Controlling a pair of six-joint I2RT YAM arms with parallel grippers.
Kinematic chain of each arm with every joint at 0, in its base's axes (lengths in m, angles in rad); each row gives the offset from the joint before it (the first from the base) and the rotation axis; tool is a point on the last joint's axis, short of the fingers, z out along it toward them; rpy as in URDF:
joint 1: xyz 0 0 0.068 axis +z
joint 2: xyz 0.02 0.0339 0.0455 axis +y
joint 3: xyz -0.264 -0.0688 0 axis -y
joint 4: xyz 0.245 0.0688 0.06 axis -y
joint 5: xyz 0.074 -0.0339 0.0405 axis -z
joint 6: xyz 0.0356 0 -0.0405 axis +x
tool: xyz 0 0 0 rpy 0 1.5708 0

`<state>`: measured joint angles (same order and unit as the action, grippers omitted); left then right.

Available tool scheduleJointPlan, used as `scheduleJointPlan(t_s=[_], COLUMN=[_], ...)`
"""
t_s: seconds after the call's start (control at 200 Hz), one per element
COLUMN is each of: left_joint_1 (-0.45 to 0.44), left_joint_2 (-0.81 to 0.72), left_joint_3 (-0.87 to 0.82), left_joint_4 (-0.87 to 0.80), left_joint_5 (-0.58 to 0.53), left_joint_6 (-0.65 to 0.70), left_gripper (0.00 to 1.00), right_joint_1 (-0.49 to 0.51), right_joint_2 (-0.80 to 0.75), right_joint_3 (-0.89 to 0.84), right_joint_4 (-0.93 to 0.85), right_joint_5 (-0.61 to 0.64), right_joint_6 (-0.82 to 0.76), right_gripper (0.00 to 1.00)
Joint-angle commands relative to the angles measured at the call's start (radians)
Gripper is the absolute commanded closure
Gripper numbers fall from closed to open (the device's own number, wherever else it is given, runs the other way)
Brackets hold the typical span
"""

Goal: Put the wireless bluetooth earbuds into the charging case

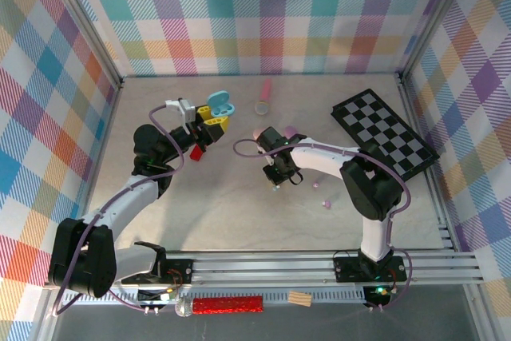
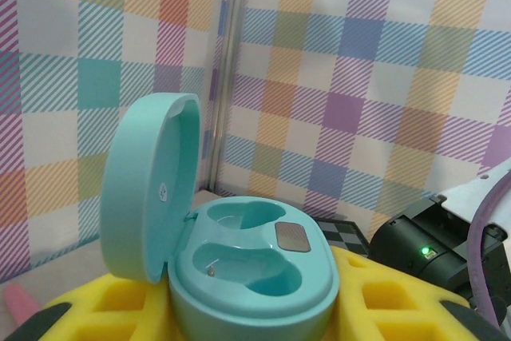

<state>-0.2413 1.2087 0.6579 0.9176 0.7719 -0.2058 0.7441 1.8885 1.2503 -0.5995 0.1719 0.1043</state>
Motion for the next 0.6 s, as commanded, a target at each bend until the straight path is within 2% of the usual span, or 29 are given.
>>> scheduleJointPlan(t_s=[0.0, 0.385, 0.53, 0.595], left_joint_1=[0.01, 0.022, 0.025, 0.026], left_joint_2=[-0.026, -0.033, -0.032, -0.029], left_joint_3=[-0.009, -0.011, -0.011, -0.011], left_joint_4=[0.022, 0.003, -0.003, -0.002], left_joint_5=[-0.013, -0.034, -0.038, -0.042], left_joint_6=[0.025, 0.045, 0.052, 0.054], left_gripper=[0.63, 0.63, 0.63, 0.63], right_joint_1=[-0.027, -0.069, -0.06, -0.048], right_joint_2=[0.018, 0.095, 0.072, 0.06], right_joint_3=[0.037, 0.102, 0.105, 0.108], right_joint_4=[-0.041, -0.134, -0.144, -0.148], right_joint_5=[0.041, 0.116, 0.158, 0.187], right_joint_6=[-0.033, -0.062, -0.052, -0.052], right_gripper=[0.77, 0.75, 0.69, 0.61])
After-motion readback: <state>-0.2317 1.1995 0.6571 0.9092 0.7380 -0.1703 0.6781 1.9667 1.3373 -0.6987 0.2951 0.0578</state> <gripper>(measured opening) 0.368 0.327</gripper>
